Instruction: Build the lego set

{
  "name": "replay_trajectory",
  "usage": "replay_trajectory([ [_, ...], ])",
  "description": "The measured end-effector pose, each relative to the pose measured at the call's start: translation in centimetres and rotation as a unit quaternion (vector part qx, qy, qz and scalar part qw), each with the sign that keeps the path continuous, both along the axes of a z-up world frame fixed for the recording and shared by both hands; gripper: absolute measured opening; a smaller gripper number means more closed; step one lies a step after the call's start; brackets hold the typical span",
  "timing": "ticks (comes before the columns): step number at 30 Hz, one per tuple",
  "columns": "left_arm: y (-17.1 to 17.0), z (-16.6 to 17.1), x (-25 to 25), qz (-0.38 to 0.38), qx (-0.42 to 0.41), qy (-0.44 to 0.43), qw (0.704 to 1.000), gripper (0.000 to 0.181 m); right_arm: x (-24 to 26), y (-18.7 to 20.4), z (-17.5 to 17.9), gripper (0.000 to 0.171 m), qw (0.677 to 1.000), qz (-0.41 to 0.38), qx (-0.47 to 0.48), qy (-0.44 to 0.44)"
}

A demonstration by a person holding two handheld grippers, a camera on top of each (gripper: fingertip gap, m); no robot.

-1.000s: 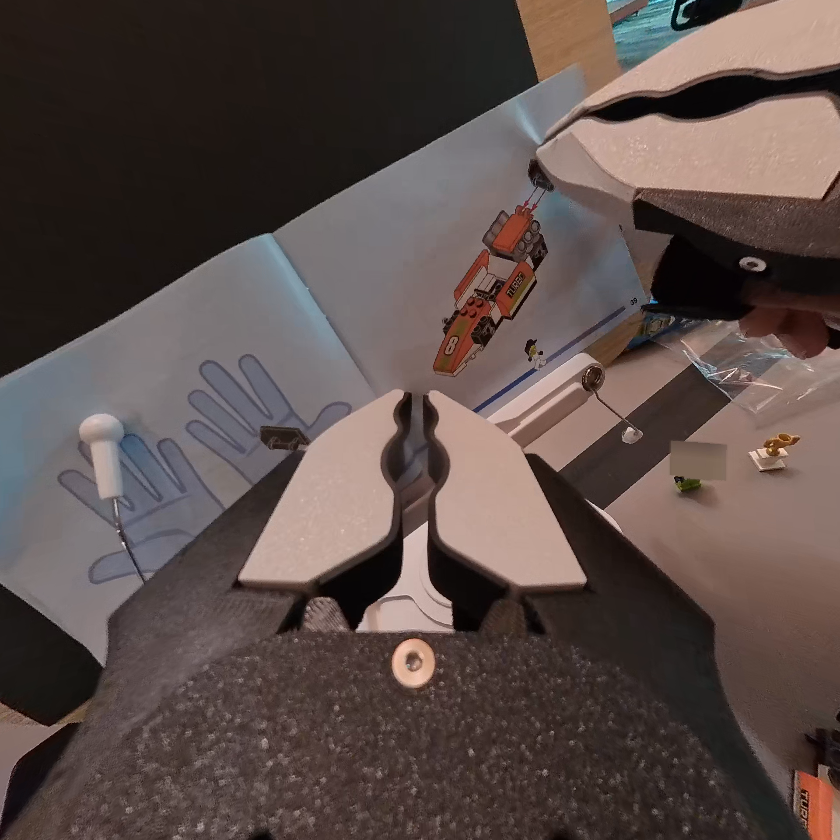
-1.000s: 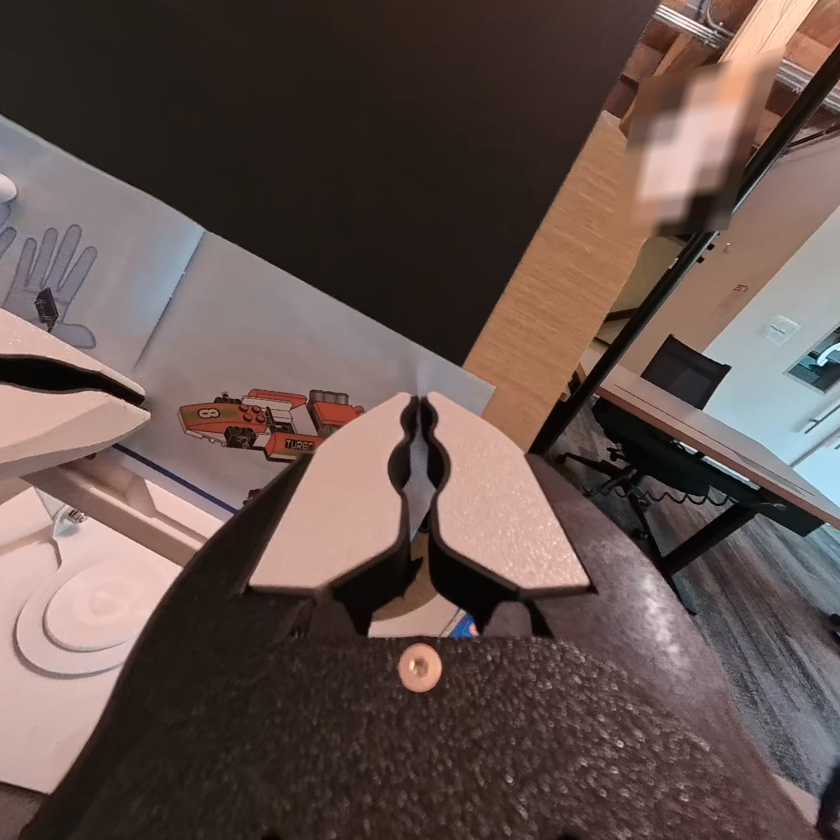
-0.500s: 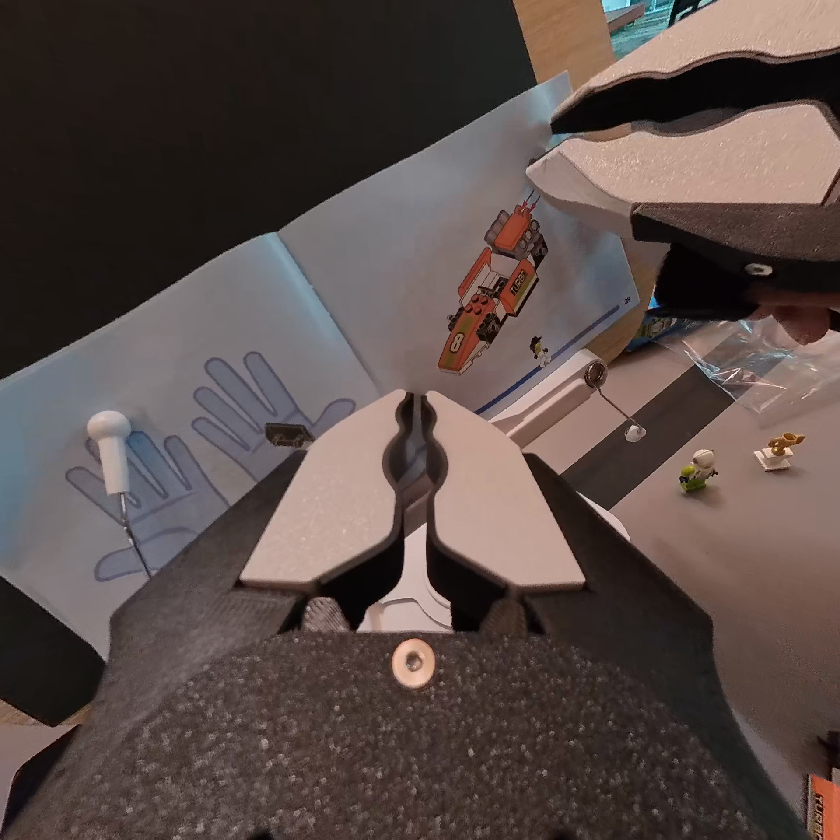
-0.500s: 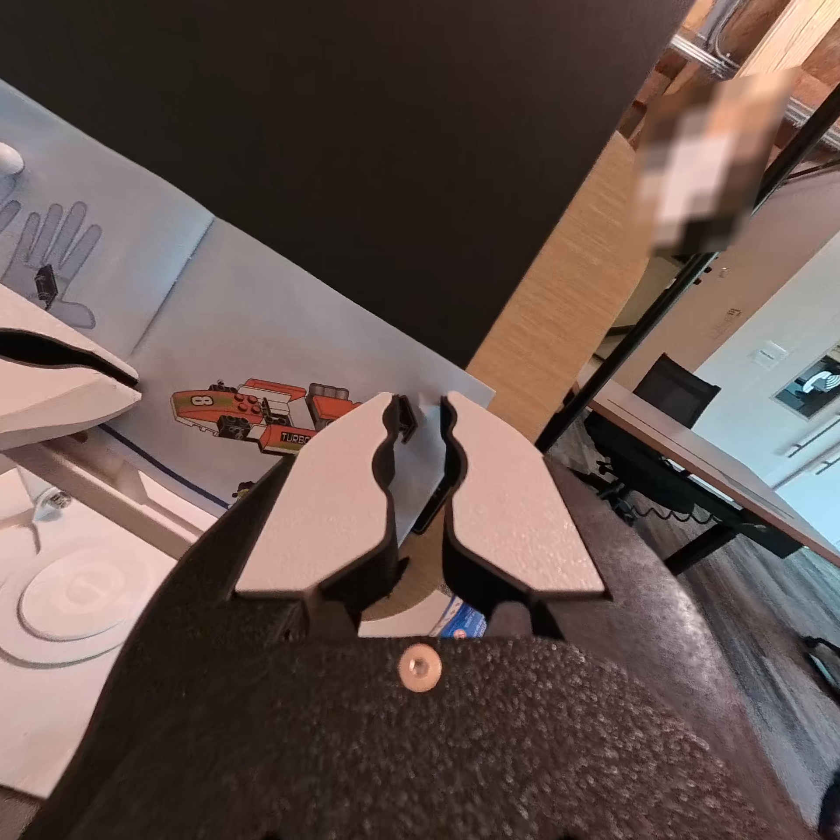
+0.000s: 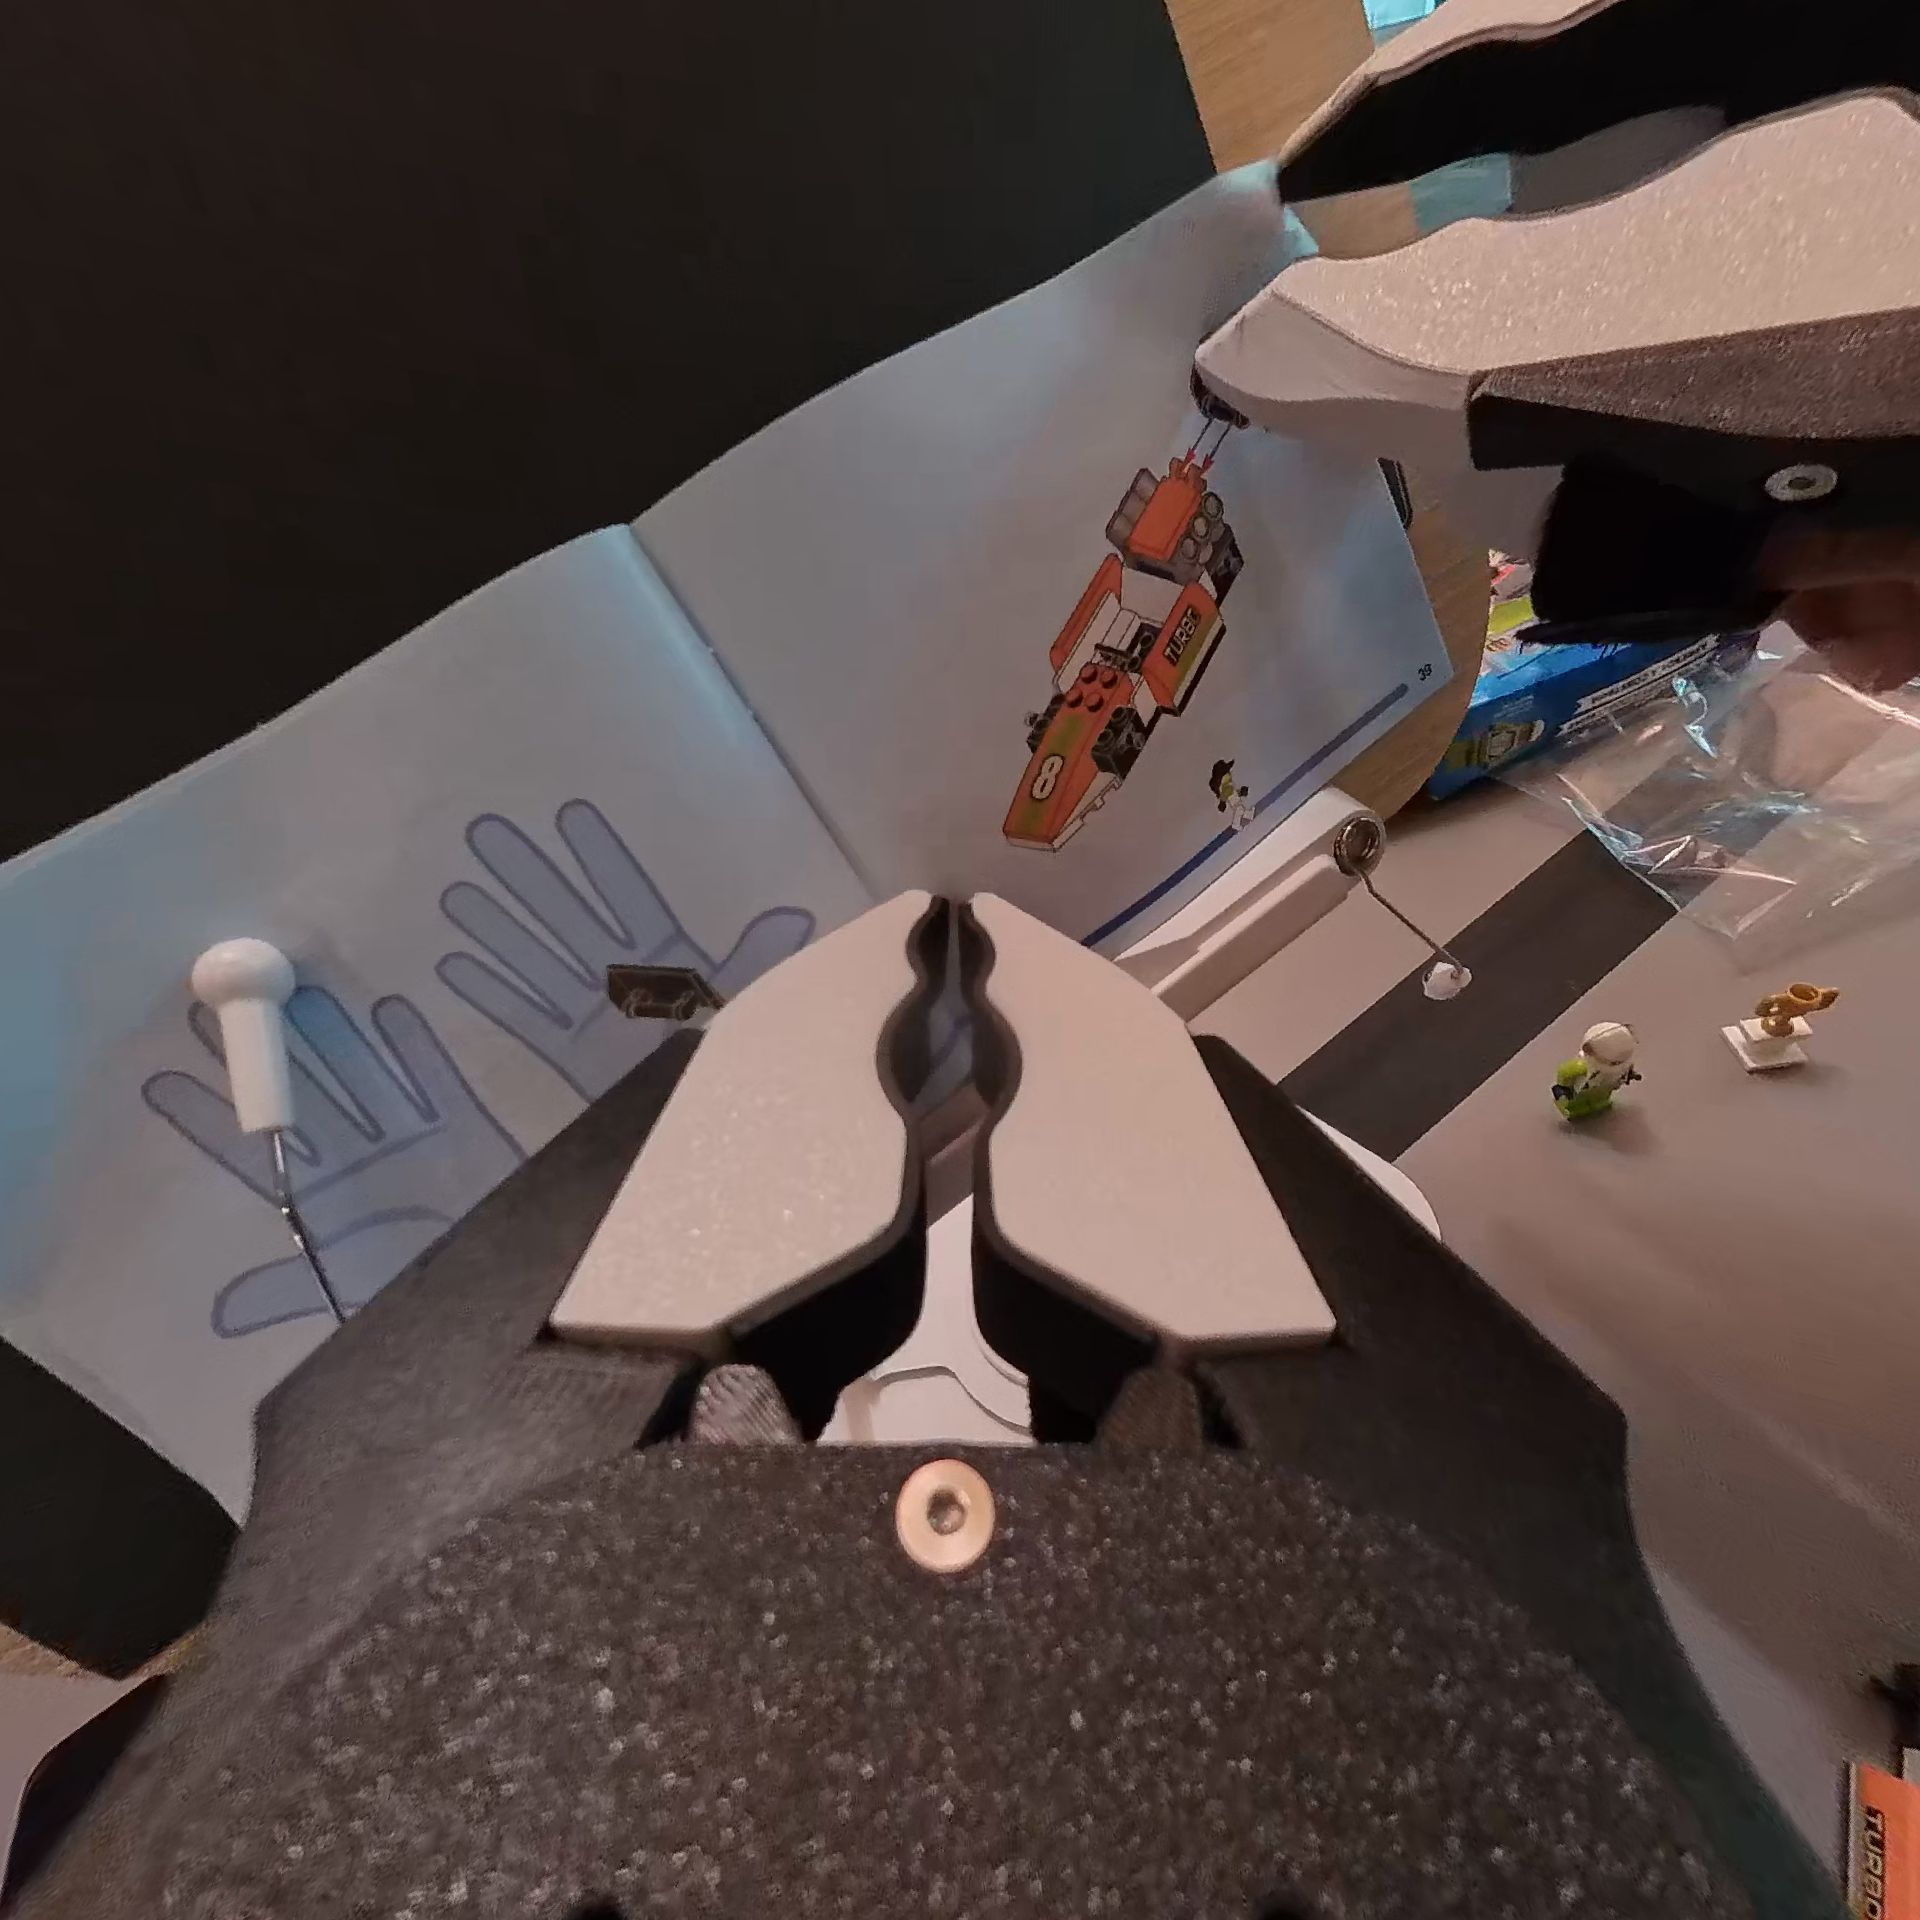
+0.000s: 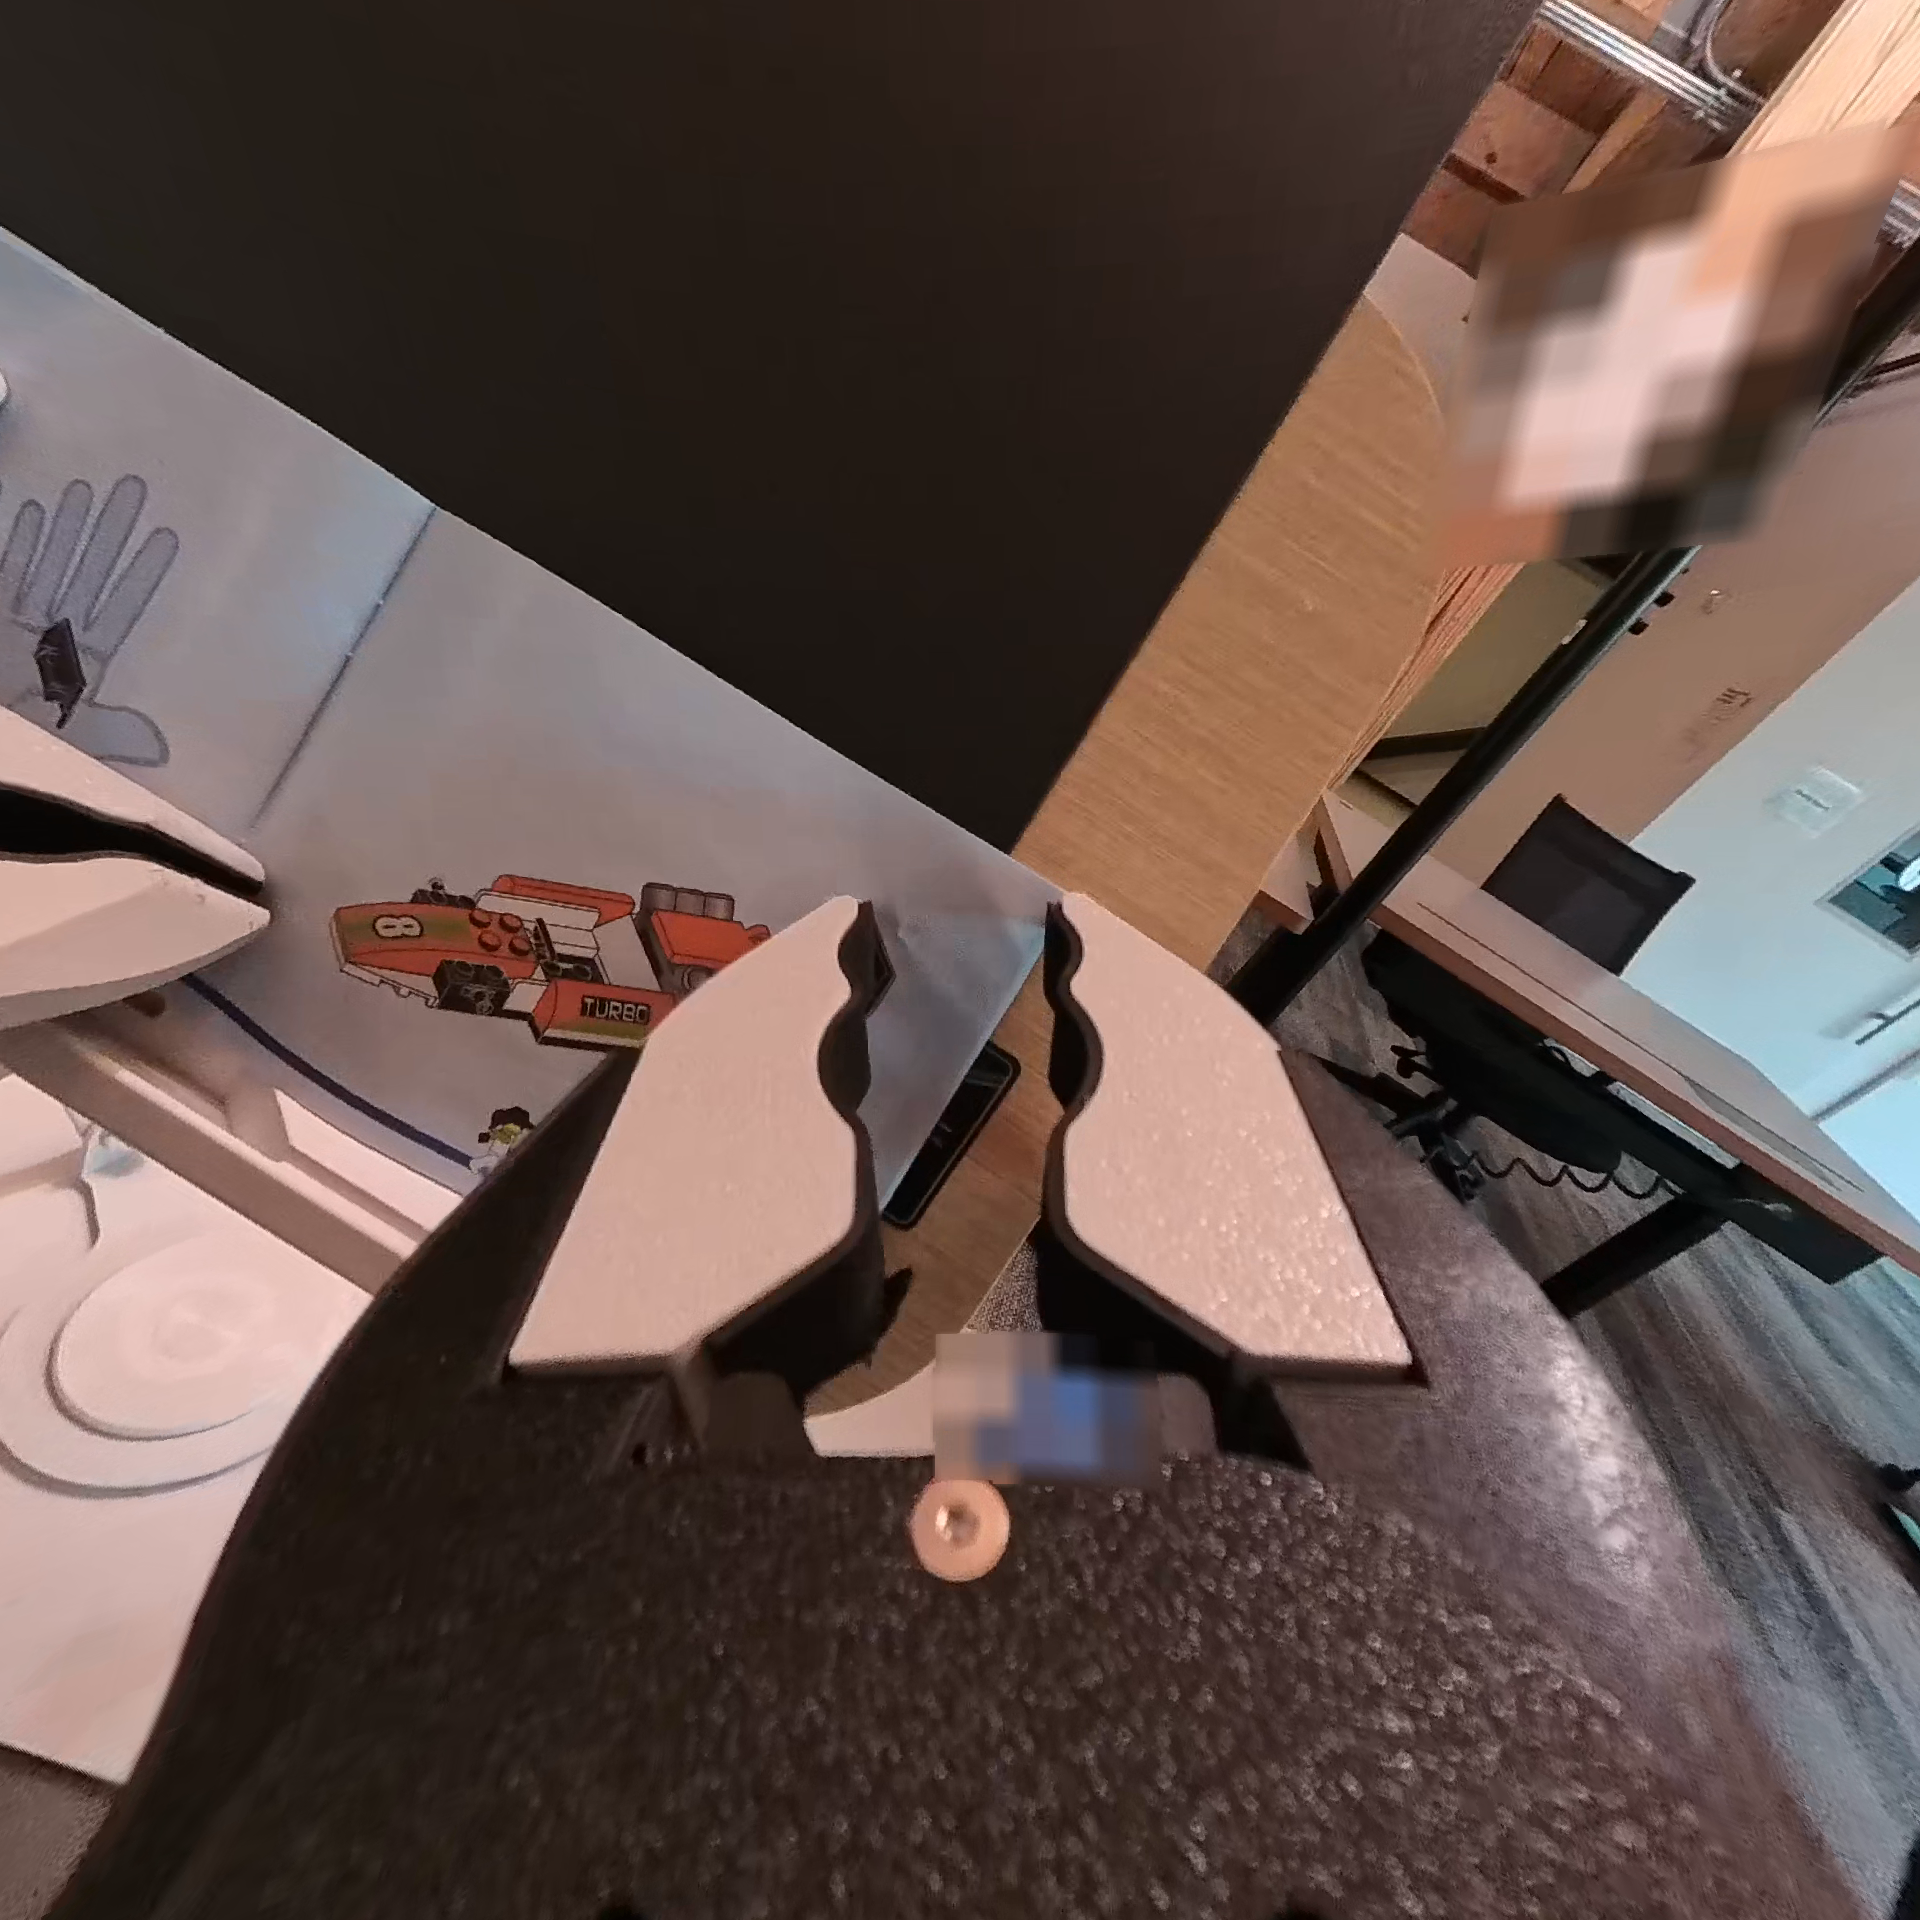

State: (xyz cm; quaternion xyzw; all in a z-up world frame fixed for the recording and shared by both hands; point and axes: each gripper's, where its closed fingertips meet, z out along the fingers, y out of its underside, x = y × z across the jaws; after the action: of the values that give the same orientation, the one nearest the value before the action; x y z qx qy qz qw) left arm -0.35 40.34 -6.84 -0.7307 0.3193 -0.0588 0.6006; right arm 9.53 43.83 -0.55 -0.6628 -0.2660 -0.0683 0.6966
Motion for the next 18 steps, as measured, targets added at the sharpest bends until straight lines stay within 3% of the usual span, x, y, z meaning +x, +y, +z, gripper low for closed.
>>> replay_trajectory([
  [6,-0.1,0.0,0.0,-0.001,-0.001,0.002,1.000,0.002,-0.5,-0.1,-0.3,0.018,1.000,0.001,0.000,-0.007],
  [13,-0.3,0.1,0.1,-0.007,-0.006,-0.004,1.000,0.003,-0.3,-0.6,0.0,0.021,0.999,-0.017,0.021,-0.027],
  [18,-0.7,1.2,0.4,-0.013,0.001,-0.019,1.000,0.008,-0.4,-1.4,0.2,0.005,0.997,-0.017,0.058,-0.045],
])
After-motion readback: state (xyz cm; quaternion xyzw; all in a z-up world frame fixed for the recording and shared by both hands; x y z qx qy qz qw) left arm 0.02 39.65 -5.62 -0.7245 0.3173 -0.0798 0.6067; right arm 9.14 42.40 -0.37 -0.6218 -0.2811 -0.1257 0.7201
